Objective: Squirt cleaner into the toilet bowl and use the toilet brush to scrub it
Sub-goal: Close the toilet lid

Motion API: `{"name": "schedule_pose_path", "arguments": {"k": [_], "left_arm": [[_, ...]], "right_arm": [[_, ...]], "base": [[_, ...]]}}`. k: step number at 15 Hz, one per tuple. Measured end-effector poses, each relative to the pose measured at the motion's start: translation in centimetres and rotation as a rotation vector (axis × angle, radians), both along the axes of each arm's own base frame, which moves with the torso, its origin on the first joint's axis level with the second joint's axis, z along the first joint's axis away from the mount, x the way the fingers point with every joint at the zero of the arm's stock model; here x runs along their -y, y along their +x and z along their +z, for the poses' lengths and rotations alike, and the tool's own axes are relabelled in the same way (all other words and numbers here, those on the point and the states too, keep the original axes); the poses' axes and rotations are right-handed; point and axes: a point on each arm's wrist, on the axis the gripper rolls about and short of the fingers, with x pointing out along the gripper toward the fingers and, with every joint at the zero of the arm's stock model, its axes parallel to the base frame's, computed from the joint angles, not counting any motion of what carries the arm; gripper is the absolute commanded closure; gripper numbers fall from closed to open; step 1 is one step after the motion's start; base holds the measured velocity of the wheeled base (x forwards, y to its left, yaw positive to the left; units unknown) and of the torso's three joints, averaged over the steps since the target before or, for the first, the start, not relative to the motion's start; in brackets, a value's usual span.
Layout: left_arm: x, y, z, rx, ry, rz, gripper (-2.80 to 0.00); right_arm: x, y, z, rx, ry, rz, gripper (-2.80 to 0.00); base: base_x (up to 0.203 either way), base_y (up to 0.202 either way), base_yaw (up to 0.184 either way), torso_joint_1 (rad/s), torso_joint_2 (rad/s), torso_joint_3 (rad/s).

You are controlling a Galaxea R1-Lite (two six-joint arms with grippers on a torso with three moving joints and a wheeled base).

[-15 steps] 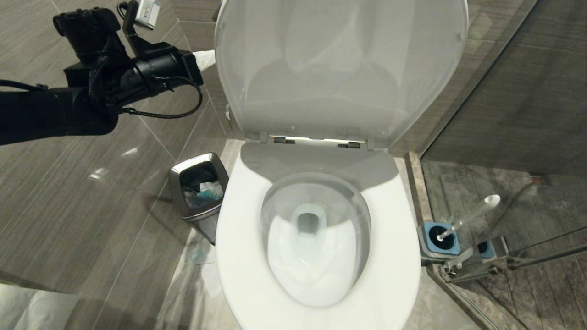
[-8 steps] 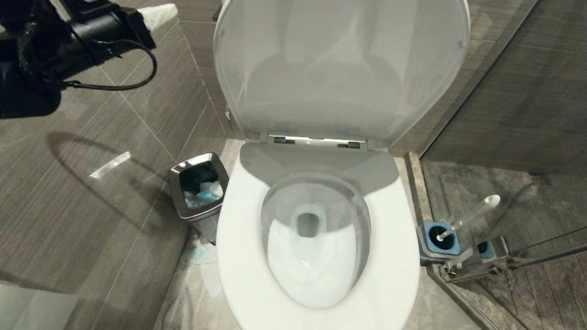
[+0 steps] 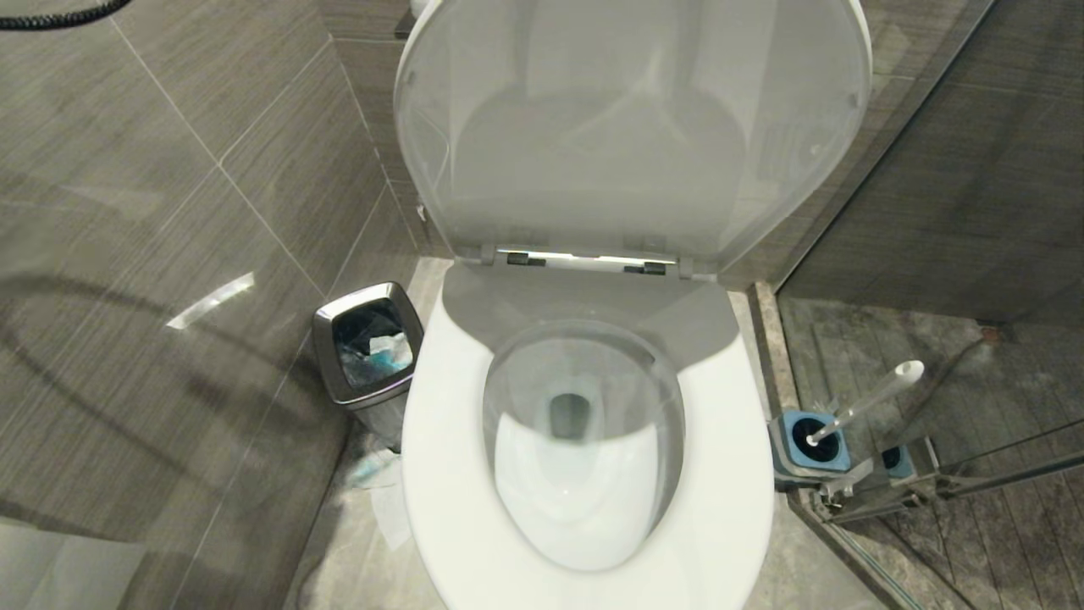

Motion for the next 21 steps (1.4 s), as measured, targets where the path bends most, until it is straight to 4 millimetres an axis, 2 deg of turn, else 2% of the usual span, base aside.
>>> {"name": "schedule_pose_path", "arguments": {"k": [3, 5, 8, 11, 14, 18, 21], "left_arm": [[2.8, -3.7, 1.1, -0.013, -0.002, 0.049, 0.0], [3.3, -5.4, 1.3, 0.0, 0.065, 0.109, 0.0], [3.4, -6.3, 1.1, 0.015, 0.169, 0.187, 0.0], [3.6, -7.2, -0.1, -0.105, 0.24, 0.177, 0.0], [3.1, -8.4, -0.3, -0.144, 0.259, 0.178, 0.0], [3.0, -8.7, -1.7, -0.278, 0.326, 0.172, 0.0], [2.9, -8.8, -1.9, -0.29, 0.337, 0.181, 0.0]], "right_arm": [[0.0, 0.0, 0.0, 0.0, 0.0, 0.0, 0.0], [0.0, 0.0, 0.0, 0.0, 0.0, 0.0, 0.0], [0.0, 0.0, 0.0, 0.0, 0.0, 0.0, 0.0], [0.0, 0.0, 0.0, -0.001, 0.0, 0.0, 0.0], [0.0, 0.0, 0.0, 0.0, 0.0, 0.0, 0.0], [0.0, 0.0, 0.0, 0.0, 0.0, 0.0, 0.0], [0.0, 0.0, 0.0, 0.0, 0.001, 0.0, 0.0]], "base": [[0.0, 0.0, 0.0, 0.0, 0.0, 0.0], [0.0, 0.0, 0.0, 0.0, 0.0, 0.0], [0.0, 0.0, 0.0, 0.0, 0.0, 0.0], [0.0, 0.0, 0.0, 0.0, 0.0, 0.0], [0.0, 0.0, 0.0, 0.0, 0.0, 0.0], [0.0, 0.0, 0.0, 0.0, 0.0, 0.0], [0.0, 0.0, 0.0, 0.0, 0.0, 0.0]]}}
